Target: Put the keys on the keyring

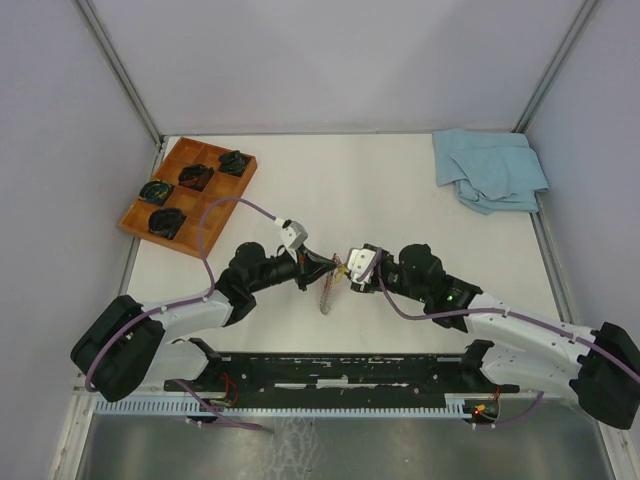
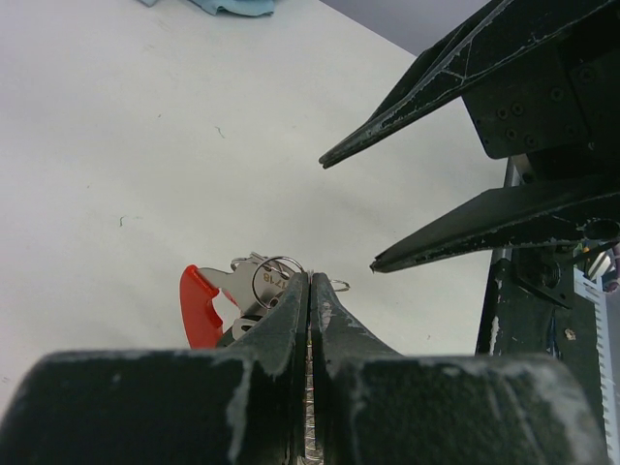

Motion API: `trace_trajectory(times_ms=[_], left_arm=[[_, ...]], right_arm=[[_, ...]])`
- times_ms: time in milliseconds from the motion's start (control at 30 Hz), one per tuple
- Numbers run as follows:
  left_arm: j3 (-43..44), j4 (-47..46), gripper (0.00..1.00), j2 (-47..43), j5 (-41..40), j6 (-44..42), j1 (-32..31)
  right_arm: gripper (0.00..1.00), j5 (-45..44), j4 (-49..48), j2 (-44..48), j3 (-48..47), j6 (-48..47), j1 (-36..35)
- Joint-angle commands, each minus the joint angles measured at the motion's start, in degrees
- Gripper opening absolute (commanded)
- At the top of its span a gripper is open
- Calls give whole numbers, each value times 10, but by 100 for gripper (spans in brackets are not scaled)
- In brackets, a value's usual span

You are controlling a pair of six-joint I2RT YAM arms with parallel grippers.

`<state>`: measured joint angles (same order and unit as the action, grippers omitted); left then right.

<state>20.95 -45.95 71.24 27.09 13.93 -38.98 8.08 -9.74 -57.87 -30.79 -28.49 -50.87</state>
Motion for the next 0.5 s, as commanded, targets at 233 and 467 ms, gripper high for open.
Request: trace_trajectory(times_ms=[233, 467], left_arm=[[18, -16, 3, -16, -12, -4, 2], [18, -20, 3, -17, -11, 1, 3]], right_arm=[[59, 45, -73, -32, 1, 70, 2], [55, 34, -85, -48, 2, 84, 2]])
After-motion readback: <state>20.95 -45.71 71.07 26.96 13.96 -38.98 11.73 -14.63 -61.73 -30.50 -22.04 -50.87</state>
